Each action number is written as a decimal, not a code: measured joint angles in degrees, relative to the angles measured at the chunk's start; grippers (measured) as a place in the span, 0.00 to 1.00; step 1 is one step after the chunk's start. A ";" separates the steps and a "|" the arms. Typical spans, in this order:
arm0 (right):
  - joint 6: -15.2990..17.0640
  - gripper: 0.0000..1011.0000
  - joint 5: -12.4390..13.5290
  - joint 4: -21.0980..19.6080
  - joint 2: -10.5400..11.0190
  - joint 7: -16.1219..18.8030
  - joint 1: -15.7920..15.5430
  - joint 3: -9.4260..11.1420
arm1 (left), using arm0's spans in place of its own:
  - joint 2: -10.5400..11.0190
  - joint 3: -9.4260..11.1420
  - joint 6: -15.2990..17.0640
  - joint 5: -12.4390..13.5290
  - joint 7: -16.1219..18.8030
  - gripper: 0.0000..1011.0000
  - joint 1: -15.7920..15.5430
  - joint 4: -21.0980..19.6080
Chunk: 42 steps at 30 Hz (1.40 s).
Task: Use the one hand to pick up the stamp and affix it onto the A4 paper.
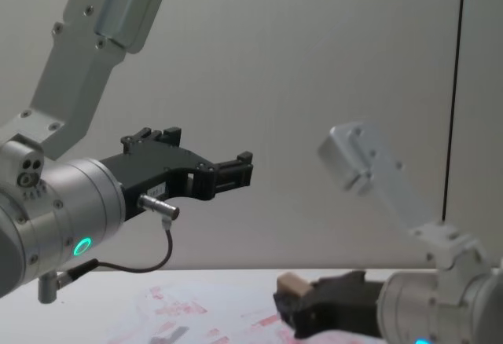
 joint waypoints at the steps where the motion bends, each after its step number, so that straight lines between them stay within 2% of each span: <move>1: 0.18 0.22 -0.19 0.31 -0.19 -0.02 0.12 -0.11 | 0.00 0.00 0.00 0.00 0.00 0.99 0.00 0.00; 10: 2.34 0.22 -1.37 3.32 -1.39 -1.17 0.74 -1.18 | 0.00 0.00 0.00 0.00 0.00 0.99 0.00 0.00; 26: 4.08 0.22 -1.36 5.62 -2.55 -4.03 0.95 -1.83 | 0.00 0.00 0.00 0.00 0.00 0.99 0.00 0.00; 35: 3.36 0.22 0.40 5.80 -3.02 -5.48 1.46 -1.36 | 0.00 0.00 0.00 0.00 0.00 0.99 0.00 0.00; 42: 2.34 0.22 2.77 3.70 -3.02 -6.42 1.55 -0.52 | 0.00 0.00 0.00 0.00 0.00 0.99 0.00 0.00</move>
